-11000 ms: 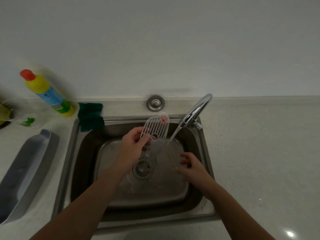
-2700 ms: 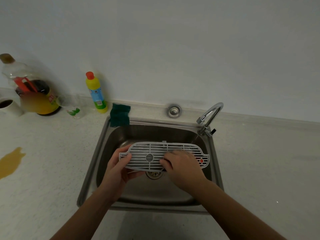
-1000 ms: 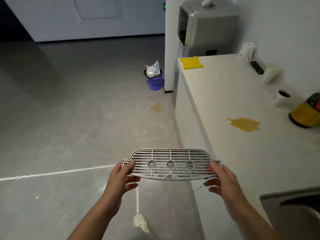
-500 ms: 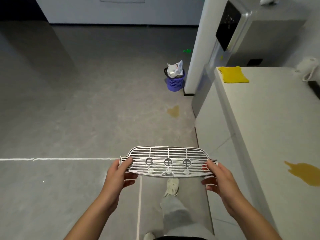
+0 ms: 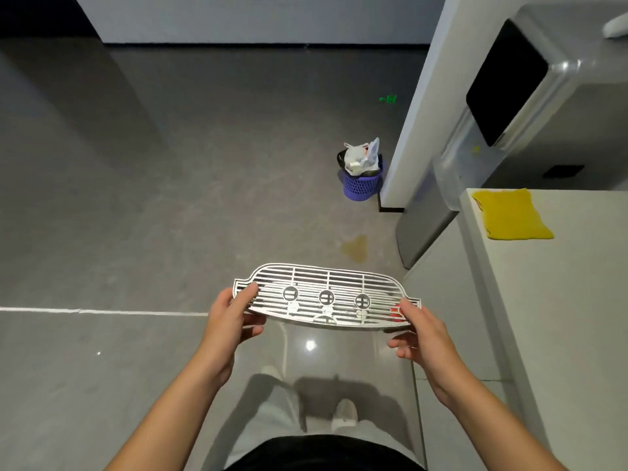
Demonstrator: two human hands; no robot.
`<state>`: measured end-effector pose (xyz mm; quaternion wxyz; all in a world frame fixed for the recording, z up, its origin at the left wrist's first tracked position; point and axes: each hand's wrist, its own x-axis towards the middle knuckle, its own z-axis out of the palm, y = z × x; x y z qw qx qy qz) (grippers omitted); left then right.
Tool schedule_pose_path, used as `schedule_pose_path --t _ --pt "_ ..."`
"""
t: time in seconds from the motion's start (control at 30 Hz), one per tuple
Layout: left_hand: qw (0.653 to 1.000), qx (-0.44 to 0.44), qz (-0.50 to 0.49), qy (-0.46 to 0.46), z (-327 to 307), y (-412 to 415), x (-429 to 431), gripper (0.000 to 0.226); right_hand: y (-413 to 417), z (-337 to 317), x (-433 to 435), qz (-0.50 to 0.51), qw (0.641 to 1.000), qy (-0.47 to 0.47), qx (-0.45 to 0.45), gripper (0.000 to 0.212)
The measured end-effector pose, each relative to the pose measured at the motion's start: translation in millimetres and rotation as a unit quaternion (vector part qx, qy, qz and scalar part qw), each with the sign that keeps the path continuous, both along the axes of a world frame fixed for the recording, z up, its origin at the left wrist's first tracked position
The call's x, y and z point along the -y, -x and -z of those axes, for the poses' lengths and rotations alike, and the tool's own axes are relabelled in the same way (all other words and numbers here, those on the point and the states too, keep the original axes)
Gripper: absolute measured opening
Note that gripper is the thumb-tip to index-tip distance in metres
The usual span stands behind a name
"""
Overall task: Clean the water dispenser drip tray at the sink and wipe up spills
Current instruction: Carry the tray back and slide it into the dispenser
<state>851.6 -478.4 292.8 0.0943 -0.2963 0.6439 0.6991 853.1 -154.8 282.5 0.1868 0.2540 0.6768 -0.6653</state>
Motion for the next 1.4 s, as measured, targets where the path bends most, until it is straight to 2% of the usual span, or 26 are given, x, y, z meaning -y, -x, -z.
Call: schedule_pose_path --t 0.2,0.43,0.63,0.7,0.8,0.93,1.17,1.27,1.4 --pt "0.999 0.001 0.049 -0.023 19.4 144.0 26.6 0.037 109.1 11.6 24.2 0.052 0.999 0.003 0.005 0.037" --pt "0.985 0.016 0.171 -0.026 19.3 323.5 40.9 0.052 218.1 3.1 50.8 0.155 0.987 0.010 0.029 0.042" --pt "0.963 0.012 0.270 -0.011 7.4 459.1 17.0 0.052 286.0 -5.7 49.9 0.215 0.976 0.012 0.028 0.055" --pt "0.953 0.007 0.302 -0.011 7.3 496.3 0.3 0.050 305.0 -2.8 43.4 0.256 0.966 0.025 0.014 0.052" --pt "0.941 0.002 0.337 -0.012 11.4 549.2 -30.1 0.046 337.6 8.5 27.0 0.309 0.951 0.033 0.002 0.041" --pt "0.925 0.009 0.380 -0.001 11.2 607.6 -72.7 0.044 383.1 25.9 0.8 0.360 0.932 0.035 0.004 0.039" --pt "0.900 0.014 0.435 0.012 13.5 692.3 -140.8 0.016 451.0 45.1 -45.4 0.445 0.893 0.058 0.024 0.031" --pt "0.884 0.048 0.466 -0.008 18.6 720.3 -169.3 0.015 465.3 46.9 -61.1 0.481 0.874 0.062 0.017 0.030" --pt "0.853 0.069 0.516 -0.022 36.3 759.6 -217.1 0.027 482.0 59.1 -76.1 0.523 0.850 0.070 0.012 0.029"
